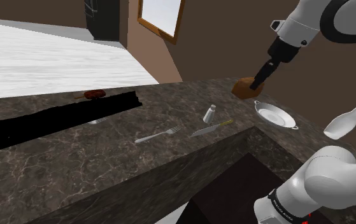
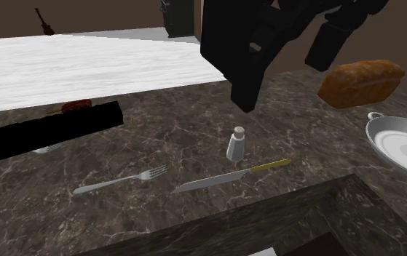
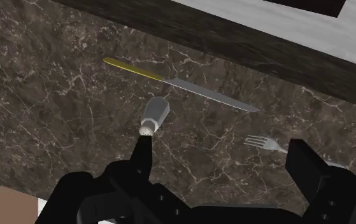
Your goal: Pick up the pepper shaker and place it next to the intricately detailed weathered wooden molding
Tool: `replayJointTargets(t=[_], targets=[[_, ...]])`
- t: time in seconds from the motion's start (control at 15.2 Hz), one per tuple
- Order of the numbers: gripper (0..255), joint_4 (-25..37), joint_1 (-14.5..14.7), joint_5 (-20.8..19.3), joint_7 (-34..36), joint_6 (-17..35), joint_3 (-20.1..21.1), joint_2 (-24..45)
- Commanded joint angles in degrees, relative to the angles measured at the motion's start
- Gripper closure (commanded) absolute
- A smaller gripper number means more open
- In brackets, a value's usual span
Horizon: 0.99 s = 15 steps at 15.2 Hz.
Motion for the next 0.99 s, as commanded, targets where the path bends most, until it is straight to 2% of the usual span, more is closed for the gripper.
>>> replayJointTargets(t=[0.0,0.46,0.92], targets=[[0,0.00,0.00,0.00,0.00,0.00,0.00,0.00],[0,-4.30,-0.44,-2.08,-6.27,11.62,-4.35,8.88],[0,-4.75,-0.78,-3.27,-12.46,22.79,-8.28,21.19]])
